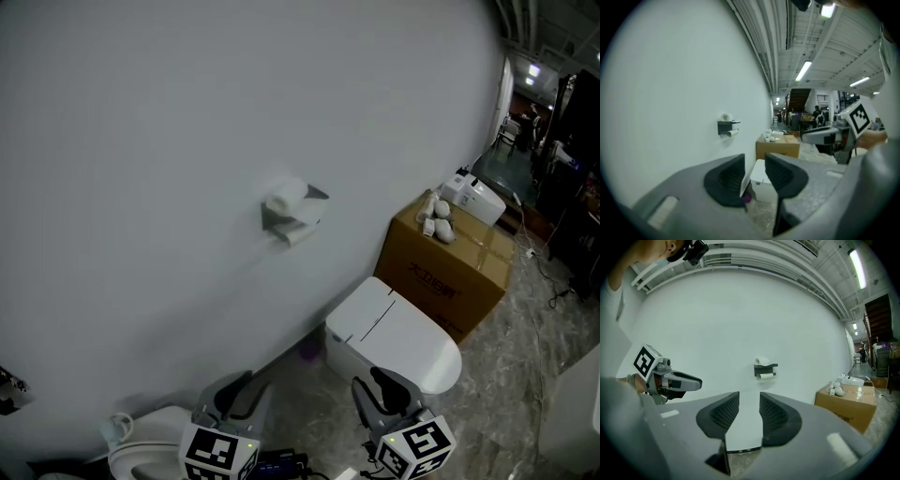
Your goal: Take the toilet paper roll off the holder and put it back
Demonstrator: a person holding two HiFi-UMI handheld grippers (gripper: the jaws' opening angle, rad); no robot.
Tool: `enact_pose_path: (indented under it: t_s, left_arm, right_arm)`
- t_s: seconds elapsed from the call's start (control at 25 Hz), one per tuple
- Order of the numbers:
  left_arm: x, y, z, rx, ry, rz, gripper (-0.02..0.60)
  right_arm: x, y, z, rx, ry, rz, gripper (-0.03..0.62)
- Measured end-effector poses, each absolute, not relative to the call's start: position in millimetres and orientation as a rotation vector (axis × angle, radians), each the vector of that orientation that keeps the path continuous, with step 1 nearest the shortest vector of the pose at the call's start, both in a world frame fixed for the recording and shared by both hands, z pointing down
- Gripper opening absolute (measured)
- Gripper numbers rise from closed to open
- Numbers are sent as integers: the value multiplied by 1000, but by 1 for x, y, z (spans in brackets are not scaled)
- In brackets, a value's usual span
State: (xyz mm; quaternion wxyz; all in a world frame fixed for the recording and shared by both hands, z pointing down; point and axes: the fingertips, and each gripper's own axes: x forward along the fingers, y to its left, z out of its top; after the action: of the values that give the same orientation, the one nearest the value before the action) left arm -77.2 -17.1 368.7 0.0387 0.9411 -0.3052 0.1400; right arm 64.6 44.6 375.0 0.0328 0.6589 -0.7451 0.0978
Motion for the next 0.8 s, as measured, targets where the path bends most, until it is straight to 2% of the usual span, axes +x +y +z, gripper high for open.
enact_pose_path:
  t_s: [0.8]
  left_arm:
    - [-61, -91, 376, 2962, -927, 450, 146]
  right_arm:
    - [75, -14, 392, 2002, -2296, 305, 121]
